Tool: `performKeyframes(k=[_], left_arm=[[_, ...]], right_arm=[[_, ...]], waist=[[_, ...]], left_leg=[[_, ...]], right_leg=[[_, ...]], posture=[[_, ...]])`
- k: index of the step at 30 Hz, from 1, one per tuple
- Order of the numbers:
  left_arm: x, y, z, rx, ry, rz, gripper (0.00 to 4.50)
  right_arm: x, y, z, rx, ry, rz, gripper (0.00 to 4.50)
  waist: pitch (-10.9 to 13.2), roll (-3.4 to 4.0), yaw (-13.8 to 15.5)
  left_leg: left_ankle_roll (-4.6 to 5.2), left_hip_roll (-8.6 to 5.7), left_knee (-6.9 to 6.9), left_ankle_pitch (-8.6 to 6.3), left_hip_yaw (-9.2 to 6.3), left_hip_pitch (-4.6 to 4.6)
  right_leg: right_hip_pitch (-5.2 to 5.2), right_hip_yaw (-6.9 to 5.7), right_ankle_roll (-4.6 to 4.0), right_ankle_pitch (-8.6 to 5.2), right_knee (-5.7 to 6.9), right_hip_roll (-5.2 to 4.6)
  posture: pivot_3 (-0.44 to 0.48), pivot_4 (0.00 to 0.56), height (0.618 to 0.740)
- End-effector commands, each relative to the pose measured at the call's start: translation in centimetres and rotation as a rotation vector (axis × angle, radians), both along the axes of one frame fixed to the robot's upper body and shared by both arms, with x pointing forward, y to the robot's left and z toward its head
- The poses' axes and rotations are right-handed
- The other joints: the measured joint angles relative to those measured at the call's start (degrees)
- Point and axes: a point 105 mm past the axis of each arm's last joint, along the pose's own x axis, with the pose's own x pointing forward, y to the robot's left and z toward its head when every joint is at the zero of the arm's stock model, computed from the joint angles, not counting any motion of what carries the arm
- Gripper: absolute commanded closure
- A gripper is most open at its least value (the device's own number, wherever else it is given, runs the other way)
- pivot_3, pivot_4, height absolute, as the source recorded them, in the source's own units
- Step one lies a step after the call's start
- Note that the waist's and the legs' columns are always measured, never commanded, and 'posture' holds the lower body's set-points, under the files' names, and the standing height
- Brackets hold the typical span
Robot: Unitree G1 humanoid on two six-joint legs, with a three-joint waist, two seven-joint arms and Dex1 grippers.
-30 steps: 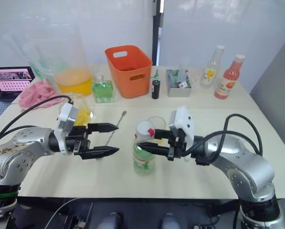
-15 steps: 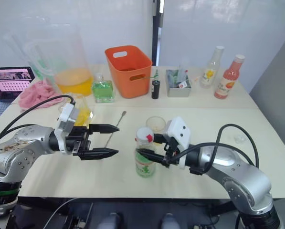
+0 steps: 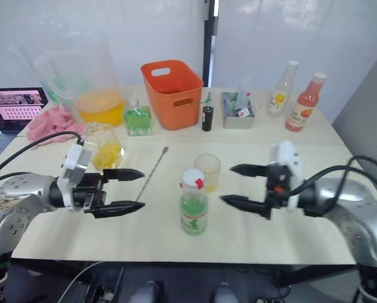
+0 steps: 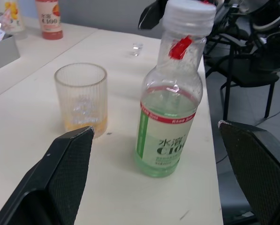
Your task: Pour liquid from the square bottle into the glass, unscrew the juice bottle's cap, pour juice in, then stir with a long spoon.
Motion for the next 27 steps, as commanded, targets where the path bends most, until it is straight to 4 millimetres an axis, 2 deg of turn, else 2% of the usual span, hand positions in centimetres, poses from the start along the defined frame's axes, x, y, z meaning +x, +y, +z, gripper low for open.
performKeyframes(k=[1,3,5,8,11,15,17,20,22,25,27], left_arm=[[-0.1,1.6,0.5,0.052,-0.05,0.035,0.0],[0.2,3.1,-0.1,0.094,-0.017,0.071,0.0],[0.3,3.6,-0.2,0.109,-0.004,0.087,0.0],[1.6,5.1,-1.1,0.154,0.004,0.157,0.0],[2.9,5.8,-1.0,0.159,-0.038,0.225,0.0],[2.7,4.7,-0.3,0.1,-0.028,0.143,0.0],[3.6,4.1,0.6,0.063,-0.044,0.17,0.0],[3.7,2.2,2.6,-0.069,0.064,0.056,0.0],[3.6,1.3,3.3,-0.087,0.066,0.018,0.0],[3.5,-1.3,3.5,-0.089,0.054,-0.098,0.0],[3.4,-2.3,3.3,-0.076,0.036,-0.141,0.0]], right_arm=[[-0.9,-1.5,0.7,0.003,-0.018,0.018,0.05],[-1.4,-2.4,-0.1,-0.013,0.001,0.013,0.05],[-1.6,-2.7,-0.3,-0.005,0.014,0.009,0.05],[-2.0,-3.2,-0.5,0.034,0.061,0.01,0.05],[-2.4,-3.2,-0.8,0.054,0.073,0.01,0.05],[-2.7,-3.4,-1.0,0.048,0.07,-0.008,0.05],[-2.7,-3.5,-0.9,0.048,0.055,-0.029,0.05],[-2.9,-3.6,-0.8,0.046,0.046,-0.05,0.05],[-3.0,-3.6,-0.8,0.048,0.041,-0.058,0.05],[-3.1,-3.6,-0.9,0.032,0.028,-0.075,0.05],[-3.1,-3.7,-1.0,0.023,0.026,-0.085,0.05]], waist=[[0.0,0.0,0.0],[0.0,0.0,0.0],[0.0,0.0,-0.2],[0.0,0.0,-0.1],[0.0,0.0,0.0],[0.0,0.0,0.2],[0.0,0.0,0.2],[0.0,-0.02,0.3],[0.0,-0.02,0.1],[0.0,-0.02,0.0],[0.0,-0.02,-0.1]], left_leg=[[0.0,0.01,-0.01,0.0,0.0,0.02],[0.0,0.01,-0.02,0.0,0.01,0.04],[0.0,0.02,-0.02,0.0,0.04,0.07],[0.0,0.02,0.03,0.0,0.08,0.06],[0.03,0.02,0.03,0.02,0.07,0.07],[0.03,0.02,0.05,0.03,0.07,0.04],[0.03,0.01,0.04,0.03,0.07,0.04],[0.05,0.01,0.06,0.06,0.03,0.04],[0.06,0.0,0.11,0.08,0.03,0.03],[0.07,0.0,0.09,0.08,0.03,0.06],[0.07,0.0,0.09,0.09,0.03,0.06]], right_leg=[[0.0,0.0,-0.01,-0.01,0.01,0.0],[-0.01,0.0,-0.11,-0.15,0.02,0.0],[-0.01,0.0,-0.21,-0.23,0.02,0.0],[-0.02,0.05,-0.25,-0.24,0.0,0.0],[-0.01,0.04,-0.26,-0.22,0.01,0.0],[0.02,0.04,-0.21,-0.19,-0.01,0.0],[0.01,0.04,-0.16,-0.17,-0.01,0.0],[0.02,0.02,0.12,-0.01,0.04,0.01],[0.06,0.02,0.19,0.02,0.03,0.01],[0.09,0.03,0.23,0.04,0.02,0.01],[0.1,0.03,0.23,0.05,0.02,0.01]], posture=[[0.0,0.15,0.74],[0.0,0.15,0.74],[0.0,0.15,0.74],[0.0,0.15,0.74],[0.0,0.15,0.74],[0.0,0.15,0.74],[0.0,0.15,0.74],[0.0,0.15,0.74],[0.0,0.15,0.74],[0.0,0.15,0.74],[0.0,0.15,0.74]])
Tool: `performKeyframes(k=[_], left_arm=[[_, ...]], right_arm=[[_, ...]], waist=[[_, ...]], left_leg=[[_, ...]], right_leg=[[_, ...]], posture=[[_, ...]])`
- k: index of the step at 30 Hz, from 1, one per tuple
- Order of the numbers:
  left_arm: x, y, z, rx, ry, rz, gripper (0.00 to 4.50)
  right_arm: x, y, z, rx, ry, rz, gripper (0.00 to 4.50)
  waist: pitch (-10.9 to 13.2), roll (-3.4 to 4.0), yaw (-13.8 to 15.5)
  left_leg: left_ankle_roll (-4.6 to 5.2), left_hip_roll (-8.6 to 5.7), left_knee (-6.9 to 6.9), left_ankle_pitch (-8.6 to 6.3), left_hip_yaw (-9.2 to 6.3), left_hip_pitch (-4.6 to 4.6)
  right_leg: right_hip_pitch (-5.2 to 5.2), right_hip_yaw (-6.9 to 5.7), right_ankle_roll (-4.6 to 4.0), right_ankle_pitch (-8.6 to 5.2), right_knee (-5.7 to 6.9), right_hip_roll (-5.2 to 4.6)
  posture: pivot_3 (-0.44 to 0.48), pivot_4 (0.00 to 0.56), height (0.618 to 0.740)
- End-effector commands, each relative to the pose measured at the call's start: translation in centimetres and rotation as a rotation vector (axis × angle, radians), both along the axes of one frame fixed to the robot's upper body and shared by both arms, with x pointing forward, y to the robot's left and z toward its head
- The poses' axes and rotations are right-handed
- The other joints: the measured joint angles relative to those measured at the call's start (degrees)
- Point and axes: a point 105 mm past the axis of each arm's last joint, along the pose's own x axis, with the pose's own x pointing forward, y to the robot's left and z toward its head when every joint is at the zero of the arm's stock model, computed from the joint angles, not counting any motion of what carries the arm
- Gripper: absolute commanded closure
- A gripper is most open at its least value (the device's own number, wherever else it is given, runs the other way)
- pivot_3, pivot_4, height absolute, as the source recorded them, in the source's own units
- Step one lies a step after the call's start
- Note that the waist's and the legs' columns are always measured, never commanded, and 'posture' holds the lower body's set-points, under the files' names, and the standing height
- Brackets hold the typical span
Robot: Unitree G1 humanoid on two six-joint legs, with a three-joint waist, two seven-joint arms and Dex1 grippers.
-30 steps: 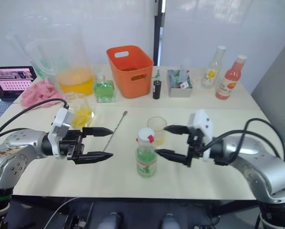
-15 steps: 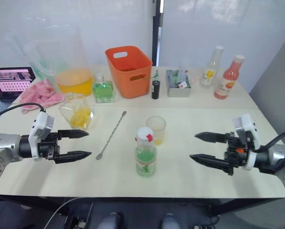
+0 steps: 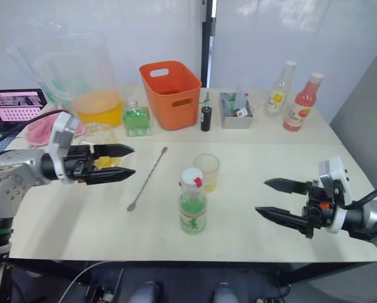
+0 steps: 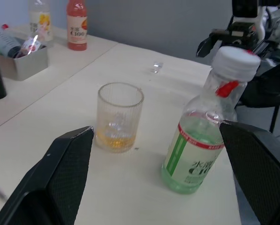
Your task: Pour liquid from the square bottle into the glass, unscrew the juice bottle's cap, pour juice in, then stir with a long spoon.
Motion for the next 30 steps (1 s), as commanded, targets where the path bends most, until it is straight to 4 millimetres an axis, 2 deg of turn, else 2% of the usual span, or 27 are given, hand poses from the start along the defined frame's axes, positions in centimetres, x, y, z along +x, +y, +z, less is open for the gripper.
performKeyframes(k=[1,7,17,30], left_arm=[[-0.9,-2.2,0.3,0.019,-0.054,-0.123,0.0],[-1.7,-5.4,0.0,0.044,-0.101,-0.265,0.0],[-2.2,-8.6,-1.0,0.039,-0.15,-0.347,0.0],[-1.6,-11.2,-2.1,0.026,-0.2,-0.33,0.0]], right_arm=[[-0.4,-0.1,1.2,-0.015,-0.068,-0.008,0.05],[-0.7,-0.4,1.1,-0.045,-0.079,-0.043,0.05],[-0.5,-1.0,1.4,-0.077,-0.105,-0.074,0.05],[0.2,-1.4,1.8,-0.104,-0.143,-0.102,0.05]], waist=[[0.0,0.0,-0.2],[0.0,0.0,0.0],[0.0,0.0,0.0],[0.0,0.0,0.0]], left_leg=[[0.0,0.0,0.01,0.0,0.01,0.0],[0.01,0.0,0.01,0.01,-0.01,0.0],[0.01,-0.02,0.08,0.01,-0.03,0.01],[0.01,-0.04,0.16,0.01,-0.06,0.08]], right_leg=[[0.0,0.01,0.0,0.01,0.0,0.0],[0.02,0.01,0.0,0.01,-0.01,0.01],[0.1,0.01,0.02,0.02,-0.04,0.0],[0.29,0.01,0.03,0.02,-0.09,0.0]], posture=[[0.0,0.15,0.74],[0.0,0.15,0.74],[0.0,0.15,0.74],[0.0,0.15,0.74]])
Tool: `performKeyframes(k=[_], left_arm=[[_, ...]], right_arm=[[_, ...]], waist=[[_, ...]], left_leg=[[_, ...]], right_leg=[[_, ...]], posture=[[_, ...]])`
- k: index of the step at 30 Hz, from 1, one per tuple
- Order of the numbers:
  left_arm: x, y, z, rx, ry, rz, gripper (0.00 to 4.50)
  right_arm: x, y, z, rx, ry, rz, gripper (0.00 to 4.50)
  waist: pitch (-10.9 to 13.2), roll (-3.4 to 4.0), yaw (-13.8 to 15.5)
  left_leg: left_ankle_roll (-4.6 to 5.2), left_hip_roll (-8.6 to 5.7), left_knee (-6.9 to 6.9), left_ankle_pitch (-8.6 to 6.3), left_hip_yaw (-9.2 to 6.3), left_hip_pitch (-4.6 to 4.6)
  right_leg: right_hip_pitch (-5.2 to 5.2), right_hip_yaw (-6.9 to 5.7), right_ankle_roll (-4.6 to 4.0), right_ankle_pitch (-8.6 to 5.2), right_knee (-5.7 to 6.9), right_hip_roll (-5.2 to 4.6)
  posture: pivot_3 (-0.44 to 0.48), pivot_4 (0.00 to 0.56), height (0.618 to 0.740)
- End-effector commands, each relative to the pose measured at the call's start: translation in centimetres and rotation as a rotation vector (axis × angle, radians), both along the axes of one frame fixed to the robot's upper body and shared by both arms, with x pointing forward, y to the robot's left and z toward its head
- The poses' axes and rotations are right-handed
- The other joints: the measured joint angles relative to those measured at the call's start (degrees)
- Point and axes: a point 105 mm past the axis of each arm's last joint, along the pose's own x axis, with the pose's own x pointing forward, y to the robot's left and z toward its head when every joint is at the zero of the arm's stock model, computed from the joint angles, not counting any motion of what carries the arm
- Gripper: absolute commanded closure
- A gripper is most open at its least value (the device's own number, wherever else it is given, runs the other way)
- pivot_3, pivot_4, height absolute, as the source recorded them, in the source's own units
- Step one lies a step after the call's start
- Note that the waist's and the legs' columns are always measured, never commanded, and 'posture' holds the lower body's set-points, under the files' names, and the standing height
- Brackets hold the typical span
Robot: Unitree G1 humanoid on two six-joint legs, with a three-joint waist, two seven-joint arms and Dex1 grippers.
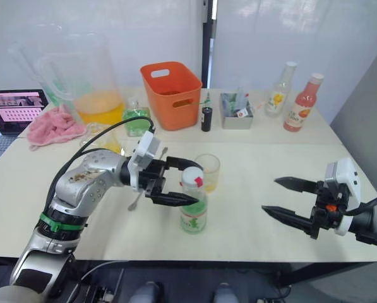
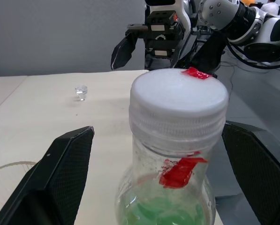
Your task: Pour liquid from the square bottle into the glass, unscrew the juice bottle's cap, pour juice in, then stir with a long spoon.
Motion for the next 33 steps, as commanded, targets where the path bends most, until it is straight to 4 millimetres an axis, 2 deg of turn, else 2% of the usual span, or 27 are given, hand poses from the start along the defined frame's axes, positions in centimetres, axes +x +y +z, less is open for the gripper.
performKeyframes(k=[1,10,17,22,26,30,33], left_arm=[[-0.2,-0.4,0.1,0.0,-0.035,-0.01,0.26],[0.0,-0.2,-1.0,0.034,-0.018,0.005,3.04],[0.0,-0.2,-1.0,0.03,-0.022,0.012,3.07],[0.0,-0.4,-0.9,0.017,-0.023,0.023,3.07],[-0.2,-0.7,-1.0,0.027,0.006,0.031,3.07],[-0.7,-1.1,-0.9,0.03,0.02,0.035,3.07],[-0.5,-1.1,-1.1,0.041,0.024,0.063,3.07]], right_arm=[[0.0,-0.1,1.1,-0.025,-0.059,0.0,0.01],[0.3,0.7,1.6,-0.024,-0.079,0.021,0.0],[0.2,2.7,2.7,-0.005,-0.105,0.087,0.0],[-0.4,6.5,4.2,0.023,-0.084,0.202,0.0],[0.7,9.6,5.1,0.028,-0.151,0.209,0.0],[1.4,11.5,5.0,0.038,-0.164,0.196,0.0],[1.1,12.5,4.5,0.047,-0.144,0.209,0.0]], waist=[[0.0,0.0,0.0],[0.0,0.0,-0.1],[0.0,0.0,-0.1],[0.0,0.01,-0.3],[0.0,0.0,-0.2],[0.0,0.0,0.0],[0.0,0.01,0.0]], left_leg=[[0.0,0.0,0.0,0.0,-0.01,0.0],[0.0,-0.01,0.01,0.0,-0.02,0.05],[0.0,0.0,0.01,0.0,-0.03,0.12],[0.0,0.0,0.0,0.0,-0.06,0.17],[0.0,-0.01,0.02,0.0,-0.05,0.2],[0.0,-0.01,0.01,0.0,-0.07,0.18],[0.0,-0.04,0.0,-0.01,-0.1,0.14]], right_leg=[[0.02,0.0,0.0,0.0,-0.01,0.0],[0.08,0.0,-0.01,-0.01,-0.04,0.0],[0.17,-0.01,-0.02,-0.02,-0.04,0.0],[0.22,-0.01,-0.1,-0.06,-0.04,0.0],[0.31,-0.01,-0.3,-0.17,-0.13,0.0],[0.32,-0.01,-0.3,-0.17,-0.15,0.0],[0.31,-0.01,-0.1,-0.06,-0.16,0.0]], posture=[[0.0,0.15,0.74],[0.0,0.15,0.74],[0.0,0.15,0.74],[0.0,0.15,0.74],[0.0,0.15,0.74],[0.0,0.15,0.74],[0.0,0.15,0.74]])
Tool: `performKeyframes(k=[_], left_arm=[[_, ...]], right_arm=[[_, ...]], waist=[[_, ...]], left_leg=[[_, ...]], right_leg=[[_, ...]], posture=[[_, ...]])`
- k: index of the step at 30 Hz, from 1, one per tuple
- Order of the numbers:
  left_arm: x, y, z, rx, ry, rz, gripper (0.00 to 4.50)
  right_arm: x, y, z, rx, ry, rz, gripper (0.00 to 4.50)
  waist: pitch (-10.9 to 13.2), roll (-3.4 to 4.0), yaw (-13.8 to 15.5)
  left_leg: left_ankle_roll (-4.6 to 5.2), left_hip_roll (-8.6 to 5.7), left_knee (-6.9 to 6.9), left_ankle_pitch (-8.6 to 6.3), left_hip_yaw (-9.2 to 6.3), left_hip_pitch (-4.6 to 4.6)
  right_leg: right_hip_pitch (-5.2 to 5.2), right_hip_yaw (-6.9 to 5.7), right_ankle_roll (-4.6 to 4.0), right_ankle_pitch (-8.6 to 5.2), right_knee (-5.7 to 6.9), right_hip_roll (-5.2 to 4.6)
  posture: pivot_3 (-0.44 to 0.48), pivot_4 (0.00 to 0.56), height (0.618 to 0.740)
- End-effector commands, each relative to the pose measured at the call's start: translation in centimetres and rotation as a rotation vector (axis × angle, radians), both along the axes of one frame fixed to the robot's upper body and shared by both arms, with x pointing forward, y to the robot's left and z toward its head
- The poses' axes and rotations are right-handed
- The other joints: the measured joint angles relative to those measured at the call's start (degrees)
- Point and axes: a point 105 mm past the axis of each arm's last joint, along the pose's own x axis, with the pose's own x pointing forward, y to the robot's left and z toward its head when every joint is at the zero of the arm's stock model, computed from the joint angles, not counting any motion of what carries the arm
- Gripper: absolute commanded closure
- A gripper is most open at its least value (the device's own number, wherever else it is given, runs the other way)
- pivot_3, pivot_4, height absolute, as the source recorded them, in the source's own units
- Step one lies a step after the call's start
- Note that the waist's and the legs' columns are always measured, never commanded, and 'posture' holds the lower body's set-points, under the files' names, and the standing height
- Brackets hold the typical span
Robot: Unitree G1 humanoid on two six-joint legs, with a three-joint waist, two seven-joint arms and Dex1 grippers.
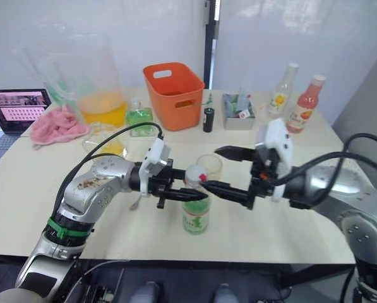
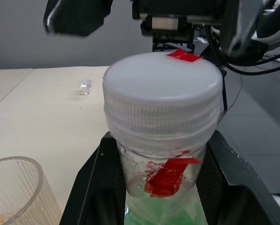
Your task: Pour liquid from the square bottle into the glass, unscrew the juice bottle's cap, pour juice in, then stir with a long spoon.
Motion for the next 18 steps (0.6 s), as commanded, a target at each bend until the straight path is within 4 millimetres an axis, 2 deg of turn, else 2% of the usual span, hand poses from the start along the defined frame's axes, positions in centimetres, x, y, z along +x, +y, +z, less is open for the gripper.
performKeyframes(k=[1,11,14,18], left_arm=[[-0.1,-0.1,-0.4,0.023,0.02,0.024,3.07],[0.1,-0.3,-0.5,0.027,0.02,0.068,3.07],[-0.1,-0.4,-0.5,0.029,0.022,0.062,3.07],[-0.1,-0.4,-0.4,0.03,0.02,0.061,3.07]], right_arm=[[-0.7,1.1,0.2,0.002,-0.021,0.018,0.0],[-0.4,1.9,0.0,0.007,-0.005,-0.026,0.0],[-0.6,2.1,0.1,0.015,0.001,-0.024,0.82],[-0.5,2.1,0.2,0.026,0.005,-0.03,2.16]], waist=[[0.0,0.0,0.0],[0.0,0.0,-0.1],[0.0,0.0,-0.1],[0.0,0.0,-0.1]], left_leg=[[0.0,0.0,-0.01,0.0,0.0,0.0],[0.01,0.0,0.0,0.0,-0.01,0.02],[0.01,0.0,-0.01,0.01,-0.01,0.01],[0.01,0.0,-0.01,0.0,-0.01,0.01]], right_leg=[[0.0,0.0,0.02,0.01,0.0,0.0],[0.0,0.0,-0.23,-0.12,0.01,0.0],[0.0,0.0,-0.23,-0.12,0.01,0.0],[0.0,0.0,-0.23,-0.12,-0.01,0.0]], posture=[[0.0,0.15,0.74],[0.0,0.15,0.74],[0.0,0.15,0.74],[0.0,0.15,0.74]])
